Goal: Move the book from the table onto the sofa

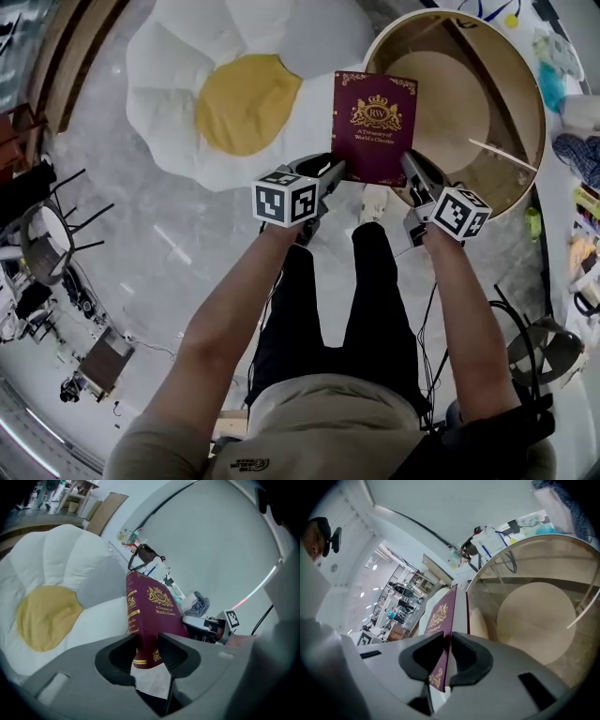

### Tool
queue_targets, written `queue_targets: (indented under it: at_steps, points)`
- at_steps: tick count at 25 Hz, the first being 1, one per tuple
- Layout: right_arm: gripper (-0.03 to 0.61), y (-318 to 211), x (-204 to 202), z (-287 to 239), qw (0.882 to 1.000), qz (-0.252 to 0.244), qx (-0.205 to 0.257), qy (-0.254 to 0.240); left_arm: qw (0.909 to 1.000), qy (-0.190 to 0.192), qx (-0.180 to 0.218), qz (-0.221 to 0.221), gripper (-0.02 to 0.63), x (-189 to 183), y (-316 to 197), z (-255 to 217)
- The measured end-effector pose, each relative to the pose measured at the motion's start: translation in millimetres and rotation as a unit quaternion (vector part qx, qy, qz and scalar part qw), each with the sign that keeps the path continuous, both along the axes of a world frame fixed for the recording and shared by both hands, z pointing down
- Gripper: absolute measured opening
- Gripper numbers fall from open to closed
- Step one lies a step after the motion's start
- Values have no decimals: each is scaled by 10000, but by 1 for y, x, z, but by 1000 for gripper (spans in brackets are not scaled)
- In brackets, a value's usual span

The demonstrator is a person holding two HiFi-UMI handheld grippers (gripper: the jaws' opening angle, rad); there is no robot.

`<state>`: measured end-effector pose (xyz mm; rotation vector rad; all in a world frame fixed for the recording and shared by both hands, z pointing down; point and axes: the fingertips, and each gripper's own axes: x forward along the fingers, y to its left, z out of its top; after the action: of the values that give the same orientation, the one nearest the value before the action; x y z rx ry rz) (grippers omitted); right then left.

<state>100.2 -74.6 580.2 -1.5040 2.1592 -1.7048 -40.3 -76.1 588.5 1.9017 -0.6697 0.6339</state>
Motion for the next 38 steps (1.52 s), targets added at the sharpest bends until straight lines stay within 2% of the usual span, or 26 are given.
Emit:
queue_targets:
  at_steps: [3,8,10,19,24,32,35,38]
  points:
    - [61,-1,-25,-1,9997,-253,46,-7,9997,-24,17,-247,149,-25,5,0]
    - [61,-14,-150,1,9969,-784,3,15,9970,-34,-75,-774,149,-148,7,3]
    - [61,-16,-180,6,9955,-946,-23,20,9955,-41,-111,-943,149,-178,9,8]
    - [61,-19,-193,20,9900,-1393,-184,120,9895,-2,-242,-1426,149,-187,19,23]
    - [62,-18,-185,33,9868,-1573,-281,275,9875,75,-433,-1516,149,-177,25,42]
    - [63,-21,-238,142,9775,-1914,-631,620,9848,220,-727,-1562,149,-227,26,155]
    - [63,-21,-241,169,9738,-1999,-734,794,9836,328,-825,-1569,149,-228,26,182]
    - [67,-18,-244,222,9728,-1963,-846,888,9834,267,-894,-1556,149,-232,29,233]
